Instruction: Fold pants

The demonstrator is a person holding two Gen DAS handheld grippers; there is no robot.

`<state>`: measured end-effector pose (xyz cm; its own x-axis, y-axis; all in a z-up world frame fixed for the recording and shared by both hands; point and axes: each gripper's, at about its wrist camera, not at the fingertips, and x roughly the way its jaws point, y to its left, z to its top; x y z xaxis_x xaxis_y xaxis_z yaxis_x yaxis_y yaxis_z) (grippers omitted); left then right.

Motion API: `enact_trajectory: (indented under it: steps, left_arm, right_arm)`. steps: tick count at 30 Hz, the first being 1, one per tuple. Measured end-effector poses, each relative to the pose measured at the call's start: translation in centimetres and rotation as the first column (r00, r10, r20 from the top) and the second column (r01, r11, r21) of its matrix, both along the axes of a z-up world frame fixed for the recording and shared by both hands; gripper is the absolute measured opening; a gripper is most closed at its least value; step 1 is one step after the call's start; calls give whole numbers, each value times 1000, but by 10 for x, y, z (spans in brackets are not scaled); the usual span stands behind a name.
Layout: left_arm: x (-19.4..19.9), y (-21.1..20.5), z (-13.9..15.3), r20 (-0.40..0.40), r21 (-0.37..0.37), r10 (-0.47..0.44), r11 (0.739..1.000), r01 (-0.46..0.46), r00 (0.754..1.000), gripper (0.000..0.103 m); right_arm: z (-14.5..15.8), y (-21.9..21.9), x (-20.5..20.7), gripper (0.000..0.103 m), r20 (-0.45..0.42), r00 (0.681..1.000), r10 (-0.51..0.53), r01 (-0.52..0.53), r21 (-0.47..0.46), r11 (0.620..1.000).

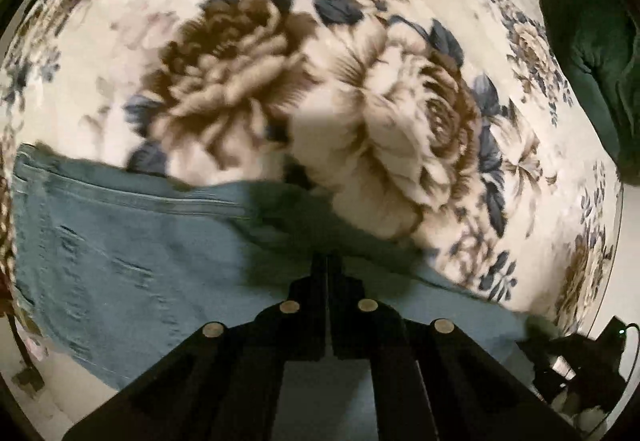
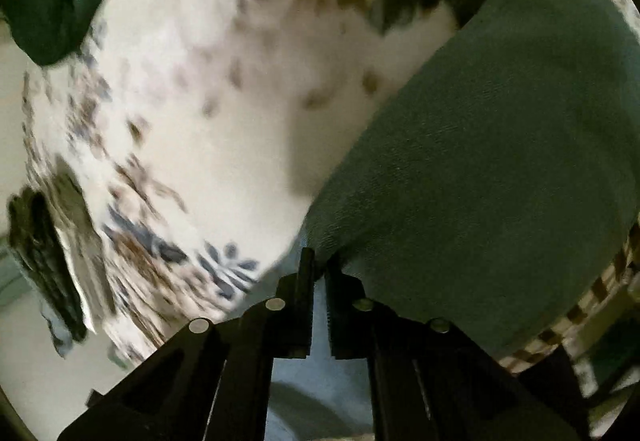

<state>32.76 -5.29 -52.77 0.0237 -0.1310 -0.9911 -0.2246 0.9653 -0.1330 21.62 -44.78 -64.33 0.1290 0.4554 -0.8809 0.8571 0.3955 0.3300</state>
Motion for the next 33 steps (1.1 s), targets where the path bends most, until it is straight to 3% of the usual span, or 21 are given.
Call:
enact_trajectory:
  steps: [1,3,4,6,8,12,14,16,18,20,21,22,25,28,30,33]
  left_arm:
    - [-4,10,4,2,1,-3,1000,3,1000,2]
    - [-27,30,8,12,1,8,1000,-8,1000,4]
    - [-39,45,12,20,15,21,1000,-22,1000,6]
    - [-56,58,6,19,32,40,999,-41,999,25]
    - [-78,75,1,6,36,83,996,-83,997,34]
    - [-113,96,-23,-51,45,153,988,-151,987,37]
    - [-125,98,-31,-76,30,168,986,-166,983,37]
    - [-137,98,-34,-78,63,162,986,-158,984,37]
    - [-151,97,-34,-75,79,158,985,-152,985,37]
    - [-163,100,-34,-75,99,173,981,-166,982,37]
    - [-168,102,-34,-76,102,180,980,-172,981,37]
    - [-173,104,-34,-79,104,188,978,-180,979,37]
    - [-186,110,-35,-88,107,223,971,-214,971,37]
    - [-195,117,-34,-86,114,249,964,-238,965,37]
    - [-202,125,-33,-86,116,268,959,-258,959,37]
    - [-209,135,-30,-72,113,296,951,-287,952,37]
  right_arm:
    - [6,-3,-5,38,38,999,10,-10,10,1000]
    - [27,-14,-23,51,107,994,24,-25,5,1000]
    - [40,-23,-40,53,135,991,22,-19,-20,1000]
    - [60,-45,-81,54,159,987,-13,24,-72,997]
    - [68,-67,-121,54,151,986,-73,90,-105,990]
    - [45,-106,-195,55,83,969,-233,243,-132,961]
    - [25,-118,-213,55,69,949,-309,315,-102,944]
    - [5,-122,-219,54,95,925,-369,376,-69,924]
    - [0,-126,-221,50,113,919,-377,389,-115,914]
    - [0,-125,-218,38,121,929,-351,367,-162,916]
    - [-2,-121,-214,14,99,944,-315,329,-199,923]
    - [-3,-118,-211,2,65,957,-284,291,-239,926]
    - [4,-120,-216,2,50,973,-225,230,-273,934]
    - [16,-125,-221,2,115,978,-176,201,-269,942]
    - [26,-124,-219,2,104,989,-107,136,-331,934]
    - [26,-132,-223,2,86,993,-78,102,-330,939]
